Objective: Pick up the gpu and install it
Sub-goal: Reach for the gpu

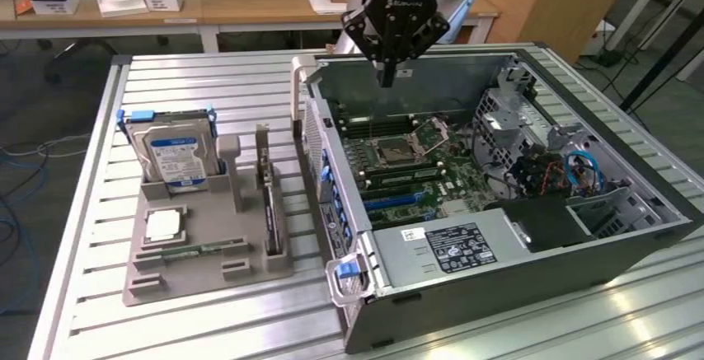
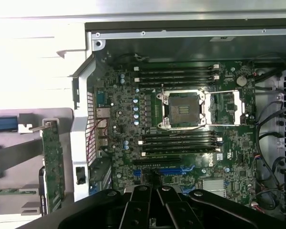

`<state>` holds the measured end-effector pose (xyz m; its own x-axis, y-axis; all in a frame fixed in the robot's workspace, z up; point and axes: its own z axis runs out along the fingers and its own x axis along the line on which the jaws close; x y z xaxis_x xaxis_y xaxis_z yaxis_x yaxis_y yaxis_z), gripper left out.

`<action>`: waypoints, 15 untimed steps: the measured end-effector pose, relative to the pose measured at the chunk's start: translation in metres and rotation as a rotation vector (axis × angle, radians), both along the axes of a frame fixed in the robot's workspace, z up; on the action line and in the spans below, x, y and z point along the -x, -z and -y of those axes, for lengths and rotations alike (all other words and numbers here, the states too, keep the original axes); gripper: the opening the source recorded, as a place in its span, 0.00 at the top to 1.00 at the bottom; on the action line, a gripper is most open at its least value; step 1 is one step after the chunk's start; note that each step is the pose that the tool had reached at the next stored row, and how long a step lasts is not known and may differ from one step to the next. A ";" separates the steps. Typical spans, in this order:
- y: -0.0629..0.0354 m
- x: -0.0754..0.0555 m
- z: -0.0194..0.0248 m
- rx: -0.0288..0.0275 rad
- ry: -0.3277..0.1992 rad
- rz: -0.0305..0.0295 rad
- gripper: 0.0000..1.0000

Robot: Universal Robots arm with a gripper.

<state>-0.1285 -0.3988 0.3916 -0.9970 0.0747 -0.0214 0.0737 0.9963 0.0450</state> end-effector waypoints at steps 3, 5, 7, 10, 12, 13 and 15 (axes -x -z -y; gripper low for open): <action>0.0002 0.005 0.0000 0.0002 0.000 -0.0001 0.89; 0.0005 0.010 0.0000 0.0001 0.000 -0.0001 0.89; 0.0008 0.014 0.0000 0.0001 0.000 -0.0001 0.89; 0.0011 0.018 0.0000 0.0001 0.000 -0.0001 0.89; 0.0015 0.021 0.0000 0.0001 0.000 -0.0001 0.89; 0.0016 0.023 0.0000 0.0001 0.000 -0.0002 0.89; 0.0019 0.025 0.0000 -0.0001 0.000 -0.0001 0.89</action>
